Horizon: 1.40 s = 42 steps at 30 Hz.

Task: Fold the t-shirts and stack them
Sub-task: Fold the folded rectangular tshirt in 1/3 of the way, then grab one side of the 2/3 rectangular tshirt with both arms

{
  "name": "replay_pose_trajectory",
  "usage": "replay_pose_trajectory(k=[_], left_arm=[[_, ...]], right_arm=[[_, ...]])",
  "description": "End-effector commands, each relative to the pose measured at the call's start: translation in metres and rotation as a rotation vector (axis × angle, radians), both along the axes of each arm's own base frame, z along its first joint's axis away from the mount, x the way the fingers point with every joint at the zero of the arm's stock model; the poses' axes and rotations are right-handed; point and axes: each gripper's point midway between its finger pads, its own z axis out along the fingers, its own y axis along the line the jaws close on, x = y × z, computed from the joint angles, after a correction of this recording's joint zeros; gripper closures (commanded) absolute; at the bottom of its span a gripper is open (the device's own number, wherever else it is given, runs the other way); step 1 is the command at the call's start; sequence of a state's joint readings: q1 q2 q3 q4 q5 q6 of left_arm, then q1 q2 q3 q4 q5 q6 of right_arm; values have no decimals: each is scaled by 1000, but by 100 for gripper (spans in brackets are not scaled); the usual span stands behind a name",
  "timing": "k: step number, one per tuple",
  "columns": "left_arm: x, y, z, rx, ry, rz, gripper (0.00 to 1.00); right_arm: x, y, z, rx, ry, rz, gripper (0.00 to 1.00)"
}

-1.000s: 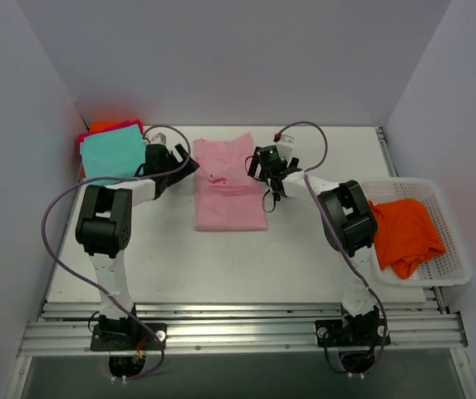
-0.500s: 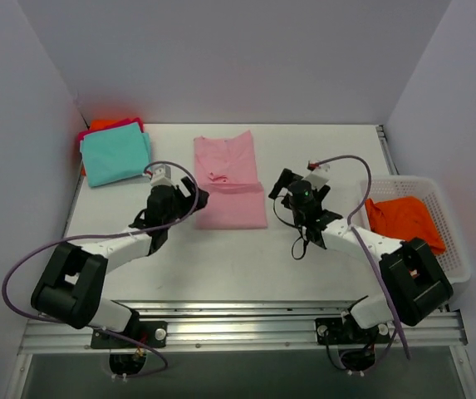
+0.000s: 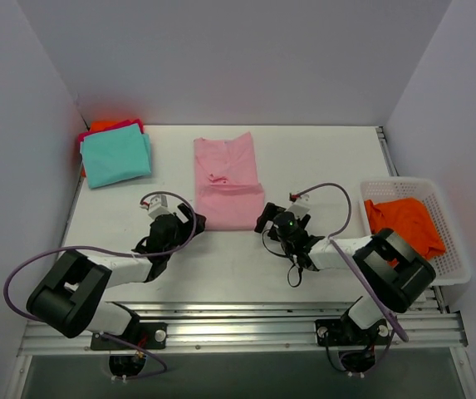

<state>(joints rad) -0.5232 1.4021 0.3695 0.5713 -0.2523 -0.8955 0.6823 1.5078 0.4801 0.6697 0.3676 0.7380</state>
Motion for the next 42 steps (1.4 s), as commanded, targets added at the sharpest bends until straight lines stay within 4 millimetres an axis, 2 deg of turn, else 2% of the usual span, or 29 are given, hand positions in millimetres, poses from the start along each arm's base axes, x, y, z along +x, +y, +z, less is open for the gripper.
replay_pose_trajectory(k=[1, 4, 8, 9, 15, 24, 26, 27, 29, 33, 34, 36, 37, 39, 40, 42], left_arm=[[10, -4, 18, -60, -77, 26, 5], [11, -11, 16, -72, -70, -2, 4], [9, -23, 4, -98, -36, -47, 0], [9, -25, 3, -109, -36, -55, 9], [8, -34, -4, -144, -33, -88, 25], [11, -38, -10, -142, -31, -100, 45], [12, -37, -11, -140, -29, -97, 63], [12, -38, -11, -138, -29, -101, 76], [12, -37, -14, -129, -19, -94, 97], [9, -35, -10, -110, -27, -102, 98], [7, -35, -3, -112, -42, -105, 98], [-3, -36, -3, -82, -23, -120, 98], [-4, -35, 12, -86, -50, -115, 98], [-18, -36, 12, -47, -13, -135, 98], [-21, -37, 30, -62, -44, -143, 98], [-34, -35, 49, -67, -46, -162, 98]], right_arm=[[3, 19, -7, 66, -13, 22, 7], [3, 28, -24, 66, 21, 46, 8], [2, 37, -34, 78, 40, 65, 12], [2, 38, -35, 77, 43, 69, 13], [0, 38, -38, 64, 52, 79, 35], [-4, 41, -56, 58, 86, 100, 88], [-3, 41, -59, 54, 91, 102, 96], [-3, 42, -60, 53, 93, 103, 100], [-4, 42, -60, 51, 96, 104, 100], [-6, 39, -56, 38, 99, 104, 100], [-6, 37, -49, 38, 94, 101, 100], [-11, 34, -43, 35, 89, 98, 100], [-14, 31, -36, 33, 90, 93, 100], [-20, 28, -28, 35, 94, 85, 100], [-27, 23, -29, 15, 117, 80, 100], [-32, 27, -6, 48, 93, 85, 100]])
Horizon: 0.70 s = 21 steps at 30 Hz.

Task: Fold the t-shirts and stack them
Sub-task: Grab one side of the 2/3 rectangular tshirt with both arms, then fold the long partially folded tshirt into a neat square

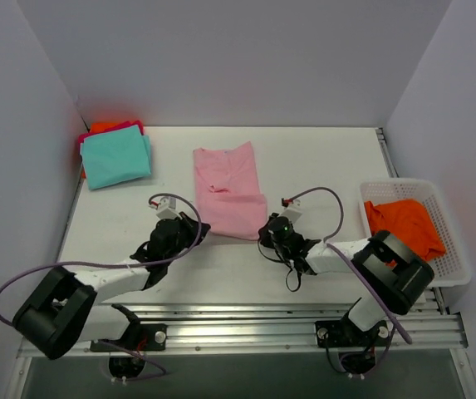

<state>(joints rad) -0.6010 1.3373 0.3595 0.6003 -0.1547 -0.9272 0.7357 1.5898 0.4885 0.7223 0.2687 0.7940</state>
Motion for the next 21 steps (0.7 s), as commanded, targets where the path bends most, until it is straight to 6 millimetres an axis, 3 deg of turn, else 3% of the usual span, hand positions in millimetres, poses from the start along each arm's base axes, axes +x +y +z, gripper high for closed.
replay_pose_trajectory(k=[1, 3, 4, 6, 7, 10, 11, 13, 14, 21], left_arm=[[-18, 8, 30, 36, -10, -14, 98], [-29, 13, 35, 48, 12, -23, 98], [-33, 15, 51, 27, -19, -22, 98], [-40, 21, 63, 22, -27, -19, 98], [-41, 23, 66, 23, -31, -15, 98], [-36, 29, 74, 33, -45, 15, 98], [-34, 30, 76, 36, -47, 22, 98], [-27, 27, 78, 37, -44, 27, 98], [-24, 25, 81, 30, -50, 28, 98], [11, 23, 83, 49, -53, 62, 98]], right_arm=[[-21, -13, 25, -29, 21, -24, 100], [-27, -13, 41, -22, 3, -26, 100], [-30, -14, 58, -20, -15, -28, 100], [-31, -15, 77, -17, -41, -24, 100], [-29, -14, 94, -5, -62, -25, 100], [-21, -15, 114, -41, -96, -28, 98], [-12, -12, 130, -34, -123, -41, 98], [-4, -8, 132, -74, -120, -36, 98], [3, -2, 144, -65, -139, -38, 98], [35, 15, 143, -110, -141, -43, 99]])
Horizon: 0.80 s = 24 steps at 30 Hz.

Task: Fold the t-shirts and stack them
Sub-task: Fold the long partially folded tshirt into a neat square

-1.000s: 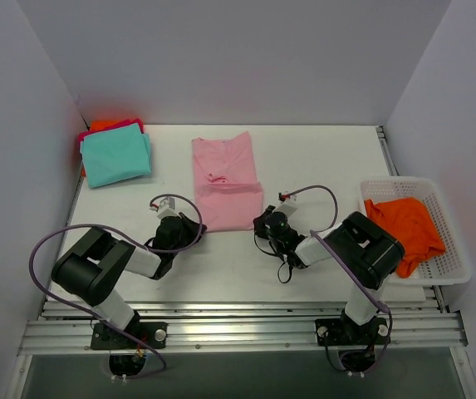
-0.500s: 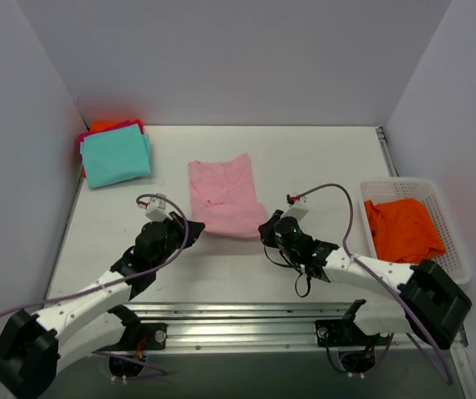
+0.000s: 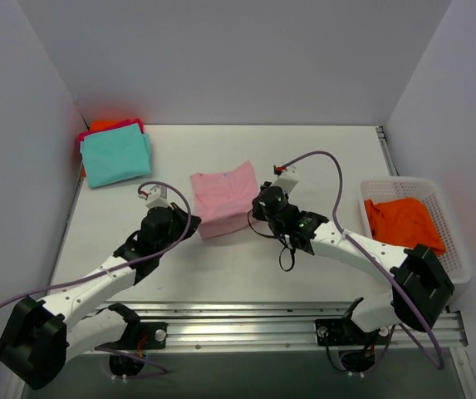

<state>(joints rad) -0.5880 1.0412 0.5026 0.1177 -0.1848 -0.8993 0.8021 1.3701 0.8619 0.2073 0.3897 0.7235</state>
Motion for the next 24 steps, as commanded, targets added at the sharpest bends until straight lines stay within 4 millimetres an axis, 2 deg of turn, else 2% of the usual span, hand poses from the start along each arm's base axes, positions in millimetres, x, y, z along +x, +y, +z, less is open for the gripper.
replay_pose_trajectory(k=[1, 2, 3, 5, 7, 8, 11, 12, 13, 14, 15, 16, 17, 18, 19, 20, 21, 22, 23, 24], left_arm=[[28, 0, 28, -7, -71, 27, 98], [35, -1, 38, -15, -88, 29, 98], [43, 4, 33, -6, -73, 43, 98], [52, 2, 43, -24, -90, 35, 98], [63, 7, 44, -24, -91, 53, 98], [68, 6, 53, -32, -109, 53, 98], [83, 9, 55, -29, -108, 55, 98], [94, 12, 59, -26, -112, 65, 98], [99, 13, 59, -21, -105, 68, 98], [107, 12, 47, -12, -76, 56, 98], [120, 12, 58, -23, -94, 58, 98], [135, 21, 59, -28, -100, 80, 98], [148, 25, 58, -28, -98, 85, 98], [165, 24, 28, -17, -30, 71, 98], [201, 33, 53, -25, -98, 85, 95], [229, 32, 7, -3, -29, 63, 84], [271, 18, 58, -50, -152, -15, 67], [297, 26, 45, -44, -114, -30, 37], [323, 25, -23, -49, 17, -57, 6], [341, 23, -22, -65, 19, -81, 6]], right_arm=[[21, -8, 2, -66, -15, -48, 99], [25, -7, 1, -68, -12, -49, 100], [29, -6, 0, -73, -10, -47, 100], [41, -7, -4, -69, 5, -50, 100], [52, -10, -4, -64, 9, -62, 100], [55, -9, -4, -58, 8, -63, 100], [68, -10, 1, -41, 0, -71, 100], [73, -9, -2, -46, 5, -73, 100], [84, -10, 5, -34, -10, -84, 100], [91, -7, 7, -20, -10, -73, 100], [102, -5, -8, -36, 17, -76, 100], [114, -5, -9, -38, 17, -83, 100], [142, -3, 12, -5, -21, -99, 100], [160, -2, -22, -38, 31, -109, 100], [179, 0, -27, -37, 33, -109, 94], [219, -5, 3, 0, -8, -144, 82], [241, -7, -48, -46, 67, -178, 66], [262, -7, -49, -40, 67, -188, 1], [296, -10, -12, 15, 7, -200, 0], [305, -10, -50, -5, 68, -203, 0]])
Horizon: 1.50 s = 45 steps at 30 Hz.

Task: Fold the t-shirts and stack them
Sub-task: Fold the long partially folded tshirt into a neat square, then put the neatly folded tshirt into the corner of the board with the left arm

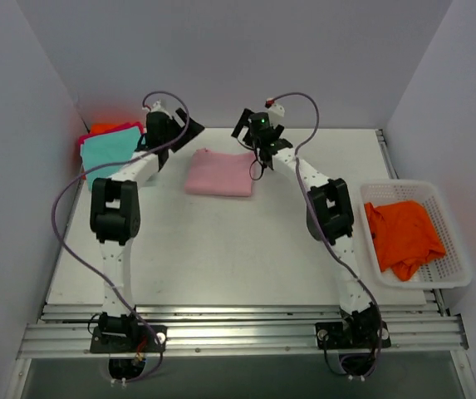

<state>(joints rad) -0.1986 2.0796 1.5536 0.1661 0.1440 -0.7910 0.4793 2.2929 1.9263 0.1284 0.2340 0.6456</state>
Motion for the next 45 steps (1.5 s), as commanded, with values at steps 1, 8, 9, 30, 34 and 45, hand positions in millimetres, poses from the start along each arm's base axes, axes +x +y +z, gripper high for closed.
replay_pose_trajectory(k=[1, 8, 9, 30, 34, 45], left_arm=[[66, -2, -9, -37, 6, -166, 6], [68, 25, 16, 3, -110, -136, 6], [65, 29, 17, 19, -108, -140, 6], [35, 32, -99, 68, 88, -208, 6], [27, 22, -117, 64, 127, -226, 6], [-6, -46, -155, 71, 202, -348, 6]], right_arm=[[41, -34, -31, -25, 87, -67, 0], [21, -46, -6, -5, -29, -72, 0], [16, -50, 8, 5, -47, -76, 0], [-112, -135, 7, 2, -31, -160, 0], [-118, -154, 12, 9, -33, -188, 0], [-131, -202, 10, 48, -42, -252, 0]])
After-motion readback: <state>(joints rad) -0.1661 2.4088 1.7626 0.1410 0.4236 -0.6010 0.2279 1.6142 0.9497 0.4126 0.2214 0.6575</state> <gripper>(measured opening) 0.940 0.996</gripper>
